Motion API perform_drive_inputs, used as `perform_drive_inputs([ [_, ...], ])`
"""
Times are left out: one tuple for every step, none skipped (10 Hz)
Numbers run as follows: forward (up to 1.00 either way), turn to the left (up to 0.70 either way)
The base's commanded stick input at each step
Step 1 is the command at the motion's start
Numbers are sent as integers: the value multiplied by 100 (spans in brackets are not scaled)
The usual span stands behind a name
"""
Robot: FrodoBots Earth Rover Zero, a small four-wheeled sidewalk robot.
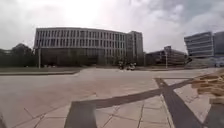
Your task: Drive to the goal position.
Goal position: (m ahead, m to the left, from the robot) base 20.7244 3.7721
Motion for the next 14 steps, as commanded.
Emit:
perform_drive_inputs([
  [70, 0],
  [70, 0],
  [70, 0],
  [70, 0],
  [70, 0],
  [70, 0],
  [70, 0],
  [70, 0],
  [70, -2],
  [70, -6],
  [70, -24],
  [70, -27],
  [70, -7],
  [70, 0],
])
